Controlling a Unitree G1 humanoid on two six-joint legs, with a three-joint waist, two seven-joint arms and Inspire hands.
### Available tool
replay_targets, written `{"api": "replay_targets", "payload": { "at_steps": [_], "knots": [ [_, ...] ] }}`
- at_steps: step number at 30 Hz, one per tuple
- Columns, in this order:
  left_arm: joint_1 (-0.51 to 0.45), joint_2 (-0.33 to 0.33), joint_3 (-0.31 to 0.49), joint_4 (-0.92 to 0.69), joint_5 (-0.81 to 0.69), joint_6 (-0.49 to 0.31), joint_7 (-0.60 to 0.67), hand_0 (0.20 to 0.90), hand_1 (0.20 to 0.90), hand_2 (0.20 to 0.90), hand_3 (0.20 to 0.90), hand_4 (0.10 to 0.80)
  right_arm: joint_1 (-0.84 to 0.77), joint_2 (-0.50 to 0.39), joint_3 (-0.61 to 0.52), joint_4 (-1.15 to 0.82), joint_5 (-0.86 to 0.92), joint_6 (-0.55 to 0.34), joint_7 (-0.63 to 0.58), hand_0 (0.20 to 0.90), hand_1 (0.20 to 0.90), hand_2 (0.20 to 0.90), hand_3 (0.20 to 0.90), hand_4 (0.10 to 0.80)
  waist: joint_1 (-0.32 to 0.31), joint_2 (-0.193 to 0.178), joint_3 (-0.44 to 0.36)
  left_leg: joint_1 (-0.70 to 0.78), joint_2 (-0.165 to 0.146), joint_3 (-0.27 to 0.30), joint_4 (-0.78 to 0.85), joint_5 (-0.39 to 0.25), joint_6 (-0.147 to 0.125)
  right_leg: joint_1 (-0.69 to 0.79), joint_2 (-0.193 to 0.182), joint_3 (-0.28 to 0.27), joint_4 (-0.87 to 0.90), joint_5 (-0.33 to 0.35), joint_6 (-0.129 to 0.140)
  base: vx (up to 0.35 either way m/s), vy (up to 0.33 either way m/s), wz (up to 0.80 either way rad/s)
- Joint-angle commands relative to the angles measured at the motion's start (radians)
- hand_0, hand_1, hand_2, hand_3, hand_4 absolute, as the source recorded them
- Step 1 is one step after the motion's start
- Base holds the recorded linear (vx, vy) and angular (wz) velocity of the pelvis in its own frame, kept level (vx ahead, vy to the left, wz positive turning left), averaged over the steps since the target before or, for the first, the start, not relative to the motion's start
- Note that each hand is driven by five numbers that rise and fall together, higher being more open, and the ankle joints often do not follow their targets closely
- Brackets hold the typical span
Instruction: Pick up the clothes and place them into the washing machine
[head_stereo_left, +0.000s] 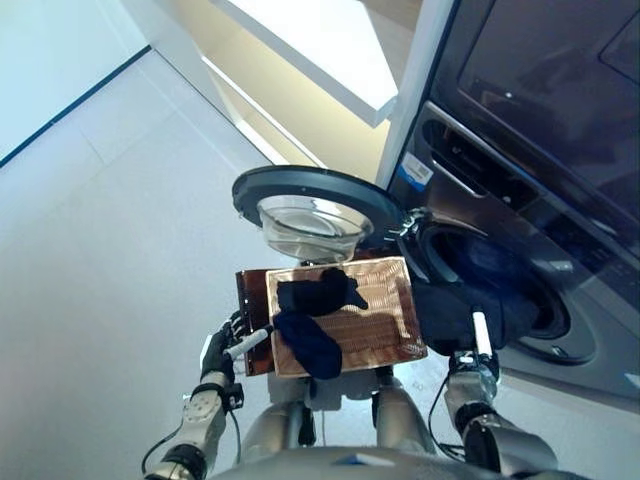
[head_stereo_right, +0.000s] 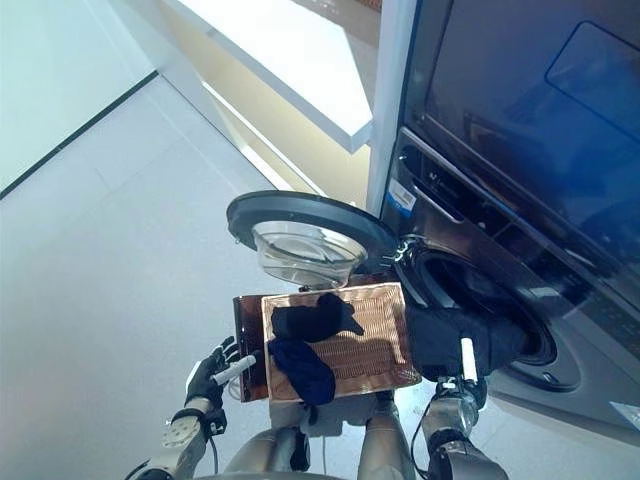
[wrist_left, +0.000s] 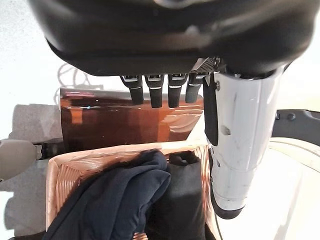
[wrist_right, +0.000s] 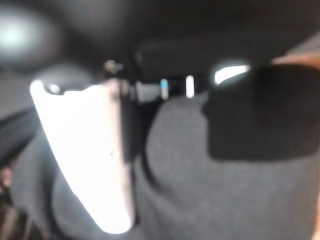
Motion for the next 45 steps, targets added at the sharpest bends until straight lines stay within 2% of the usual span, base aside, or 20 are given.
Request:
{"api": "replay_targets", "payload": {
  "at_steps": [1,8,10,16,26,30,37,38,39,45],
  "knots": [
    [-0.057,-0.014,-0.008,0.023,-0.035,-0.077,0.021,0.900,0.900,0.900,0.900,0.800,-0.087,-0.065,-0.041,0.003,0.024,-0.096,-0.013,0.200,0.200,0.200,0.200,0.300,0.018,0.019,0.008,0.027,-0.071,0.000,-0.009,-0.077,-0.046,0.054,0.037,-0.051,-0.110,0.045,-0.051,0.000,0.000,0.00],
    [-0.062,-0.006,-0.041,-0.006,-0.042,-0.075,0.025,0.900,0.900,0.900,0.900,0.800,-0.219,-0.153,-0.069,0.033,0.071,-0.107,-0.062,0.200,0.200,0.200,0.200,0.300,0.043,0.047,0.016,0.002,-0.075,-0.008,-0.009,-0.069,-0.049,0.024,0.034,-0.050,-0.092,0.040,-0.056,0.000,-0.007,0.06],
    [-0.058,-0.002,-0.057,-0.031,-0.040,-0.076,0.022,0.900,0.900,0.900,0.900,0.800,-0.268,-0.215,-0.073,0.054,0.054,-0.104,-0.090,0.200,0.200,0.200,0.200,0.300,0.053,0.057,0.017,-0.009,-0.076,-0.012,-0.009,-0.064,-0.053,0.015,0.032,-0.055,-0.087,0.040,-0.057,-0.006,-0.021,0.09],
    [-0.057,0.008,-0.086,-0.076,-0.043,-0.079,0.019,0.900,0.900,0.900,0.900,0.800,-0.362,-0.323,-0.099,0.055,0.063,-0.131,-0.149,0.200,0.200,0.200,0.200,0.300,0.068,0.080,0.021,-0.038,-0.077,-0.023,-0.009,-0.053,-0.066,-0.012,0.032,-0.062,-0.081,0.042,-0.060,-0.009,-0.027,0.09],
    [-0.048,0.017,-0.098,-0.080,-0.058,-0.076,0.028,0.900,0.900,0.900,0.900,0.800,-0.452,-0.470,-0.146,0.069,0.079,-0.165,-0.226,0.200,0.200,0.200,0.200,0.300,0.078,0.122,0.006,-0.064,-0.083,-0.030,-0.009,-0.049,-0.073,-0.050,0.028,-0.059,-0.060,0.035,-0.062,0.003,-0.005,0.03],
    [-0.053,0.015,-0.106,-0.077,-0.061,-0.075,0.030,0.900,0.900,0.900,0.900,0.800,-0.472,-0.506,-0.136,0.076,0.068,-0.166,-0.236,0.200,0.200,0.200,0.200,0.300,0.080,0.128,0.001,-0.069,-0.083,-0.030,-0.009,-0.048,-0.074,-0.056,0.030,-0.055,-0.058,0.033,-0.063,0.004,-0.002,-0.01],
    [-0.062,0.005,-0.115,-0.079,-0.062,-0.076,0.032,0.900,0.900,0.900,0.900,0.800,-0.472,-0.498,-0.133,0.094,0.079,-0.168,-0.233,0.200,0.200,0.200,0.200,0.300,0.076,0.138,-0.002,-0.072,-0.083,-0.025,-0.009,-0.049,-0.076,-0.063,0.030,-0.054,-0.056,0.033,-0.064,0.002,0.000,0.00],
    [-0.062,0.005,-0.115,-0.079,-0.062,-0.076,0.032,0.900,0.900,0.900,0.900,0.800,-0.472,-0.498,-0.133,0.093,0.079,-0.169,-0.233,0.461,0.461,0.461,0.461,0.486,0.076,0.138,-0.002,-0.072,-0.083,-0.025,-0.009,-0.049,-0.076,-0.063,0.030,-0.054,-0.056,0.033,-0.064,0.000,0.000,0.00],
    [-0.064,0.001,-0.116,-0.074,-0.061,-0.076,0.033,0.900,0.900,0.900,0.900,0.800,-0.465,-0.491,-0.138,0.101,0.082,-0.170,-0.234,0.900,0.900,0.900,0.900,0.800,0.074,0.138,-0.003,-0.071,-0.082,-0.024,-0.009,-0.049,-0.076,-0.063,0.030,-0.056,-0.056,0.033,-0.064,0.000,0.000,0.00],
    [-0.064,-0.002,-0.107,-0.057,-0.058,-0.070,0.041,0.900,0.900,0.900,0.900,0.800,-0.443,-0.468,-0.171,0.124,0.141,-0.187,-0.226,0.900,0.900,0.900,0.900,0.800,0.072,0.138,-0.016,-0.070,-0.082,-0.022,-0.009,-0.052,-0.078,-0.062,0.031,-0.056,-0.060,0.030,-0.065,0.000,0.000,0.00]
  ]
}}
